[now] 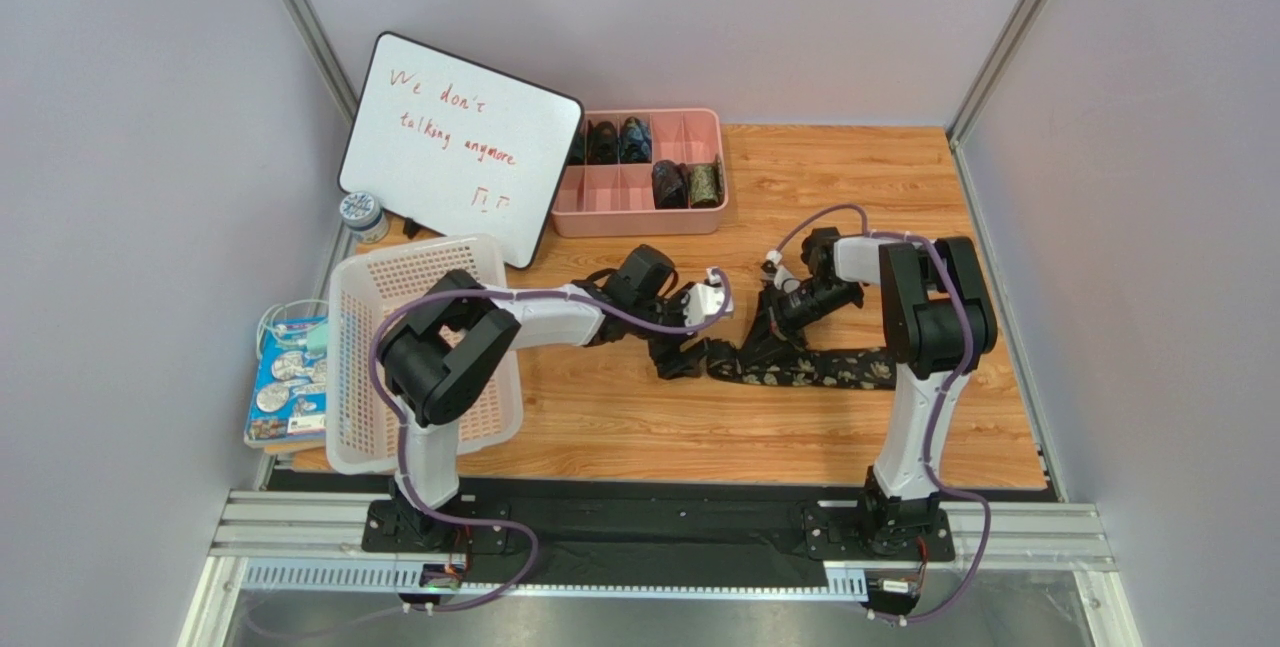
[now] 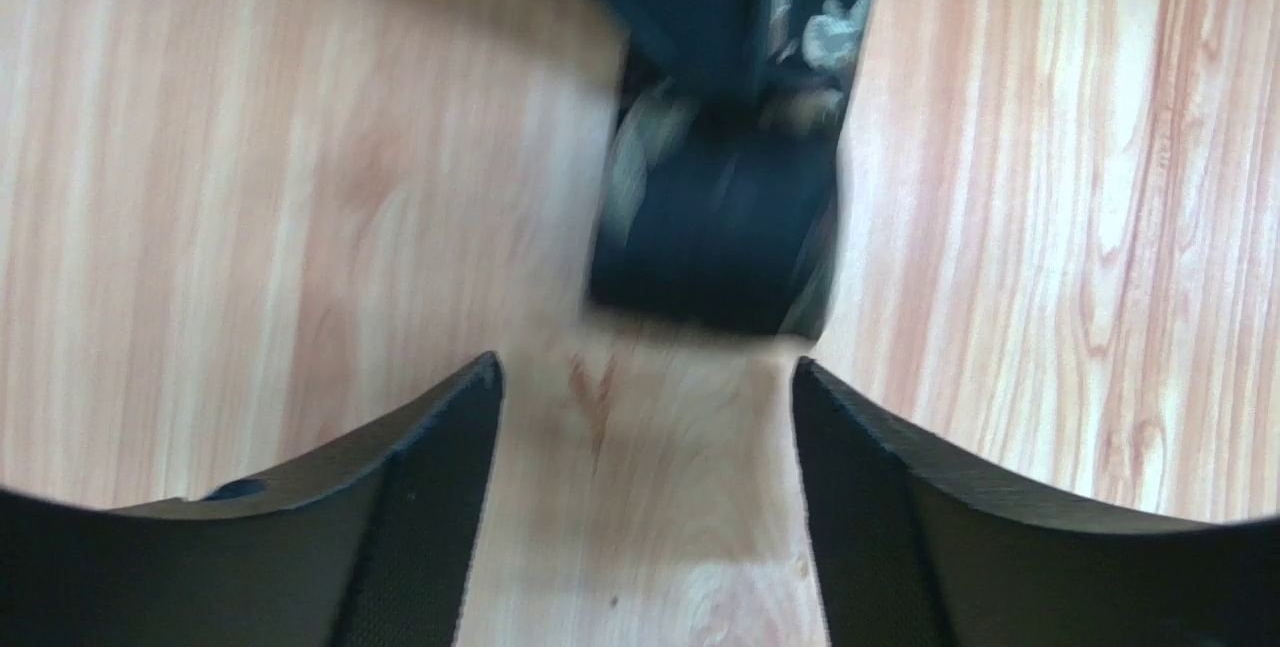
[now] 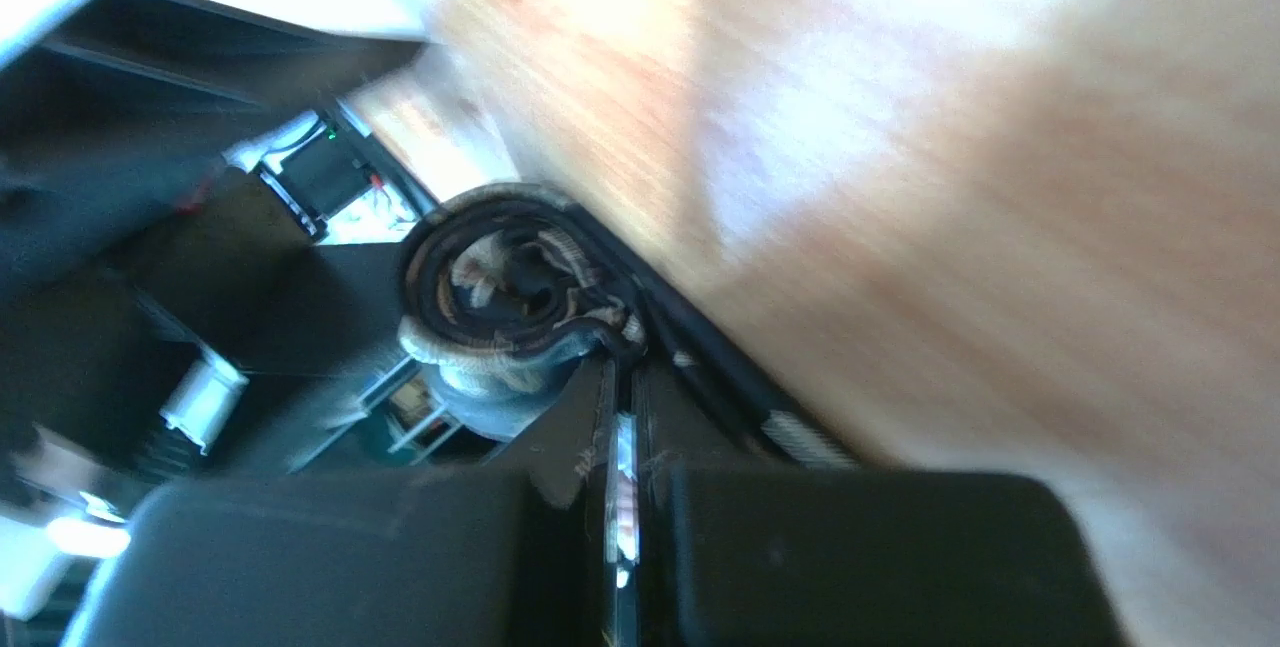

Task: Roll the ties
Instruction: Roll the tie at the center of the board.

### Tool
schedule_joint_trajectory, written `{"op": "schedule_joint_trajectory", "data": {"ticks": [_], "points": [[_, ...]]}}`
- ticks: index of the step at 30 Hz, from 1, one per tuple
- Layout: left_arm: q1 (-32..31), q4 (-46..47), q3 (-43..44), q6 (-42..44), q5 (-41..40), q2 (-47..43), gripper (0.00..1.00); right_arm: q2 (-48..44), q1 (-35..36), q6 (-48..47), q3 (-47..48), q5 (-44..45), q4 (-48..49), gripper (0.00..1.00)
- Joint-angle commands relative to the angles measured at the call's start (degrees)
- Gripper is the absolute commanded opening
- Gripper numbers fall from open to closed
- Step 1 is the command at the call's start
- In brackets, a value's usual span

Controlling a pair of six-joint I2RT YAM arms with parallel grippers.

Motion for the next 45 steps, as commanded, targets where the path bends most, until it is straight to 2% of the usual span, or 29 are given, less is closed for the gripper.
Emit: {"op": "schedule_joint_trajectory", "data": {"ticks": [1,2,4,10,12,13,16,17,18,20,21,24,25,26,32,37,40,41,42,43,45], "points": [[1.4,12.6,-6.7,-6.3,6.8,-2.7,0.78,4.3,-0.3,-2.0,-1.4,12.7,3.4,0.0],[1.3,14.1,-6.8,-7.8,7.1,-2.3,0.84,4.5,-0.3,-1.8,-1.3,14.1,3.6,0.0],[1.3,17.0,-5.8,-9.1,7.4,-0.8,0.85,5.0,-0.1,-1.2,-0.9,15.2,4.1,0.0],[-1.1,18.6,-2.7,-8.1,6.9,2.7,0.85,5.0,1.7,0.8,-0.2,15.3,6.0,0.0],[-2.0,18.0,-2.4,-7.5,7.0,3.1,0.81,4.8,2.3,2.0,-0.6,14.8,7.3,0.0],[-2.5,17.1,-2.1,-7.0,6.4,3.5,0.79,4.6,2.5,2.3,-0.8,14.7,7.7,0.0],[-3.0,10.2,0.1,-5.1,4.3,4.6,0.59,4.2,2.8,3.2,-1.0,12.3,9.2,0.0],[-3.1,7.2,1.1,-3.9,2.7,4.6,0.48,3.9,2.8,2.8,-0.2,10.3,8.9,0.0],[-3.2,2.3,1.9,-2.8,1.0,4.4,0.44,3.6,2.7,1.3,0.6,9.6,7.0,0.0],[-3.2,-1.2,0.0,1.3,-2.5,2.5,0.37,2.1,2.1,-0.7,3.2,7.3,4.5,0.07],[-3.2,-2.9,-0.8,2.5,-3.7,1.7,0.35,1.4,1.2,-1.6,3.9,6.5,1.9,0.19],[-3.6,-6.4,-2.0,5.4,-7.8,0.0,0.33,-0.6,-0.1,-4.9,6.3,3.5,-4.3,0.39],[-4.0,-7.0,-1.9,5.5,-9.4,0.2,0.33,-1.1,-0.1,-5.9,6.4,1.9,-5.6,0.42],[-4.4,-7.9,-1.6,5.9,-9.8,0.3,0.33,-1.7,-0.1,-6.0,6.2,0.8,-7.4,0.49],[-6.9,-10.0,1.3,6.1,-13.1,2.5,0.34,-4.3,0.7,-6.6,1.6,-5.9,-4.5,0.56],[-7.2,-11.8,3.2,6.8,-13.1,4.1,0.38,-2.6,4.1,-2.0,0.8,-4.7,1.3,0.54],[-7.1,-12.6,3.5,7.3,-13.3,4.2,0.41,-0.6,4.7,-0.8,0.7,-1.7,3.0,0.26],[-7.0,-12.6,3.4,7.3,-13.3,4.0,0.44,-0.2,4.3,-1.0,0.5,-0.9,2.7,0.09],[-6.7,-12.5,3.0,6.9,-12.1,3.4,0.47,-0.1,3.9,-1.1,-0.1,-0.2,2.6,0.04],[-6.4,-12.1,2.2,6.5,-11.3,2.9,0.55,0.0,3.5,-1.5,-0.6,1.2,2.4,0.0],[-4.6,-9.6,0.7,5.2,-7.9,0.5,0.63,1.3,2.4,-2.8,-1.8,2.8,1.2,0.0]]}}
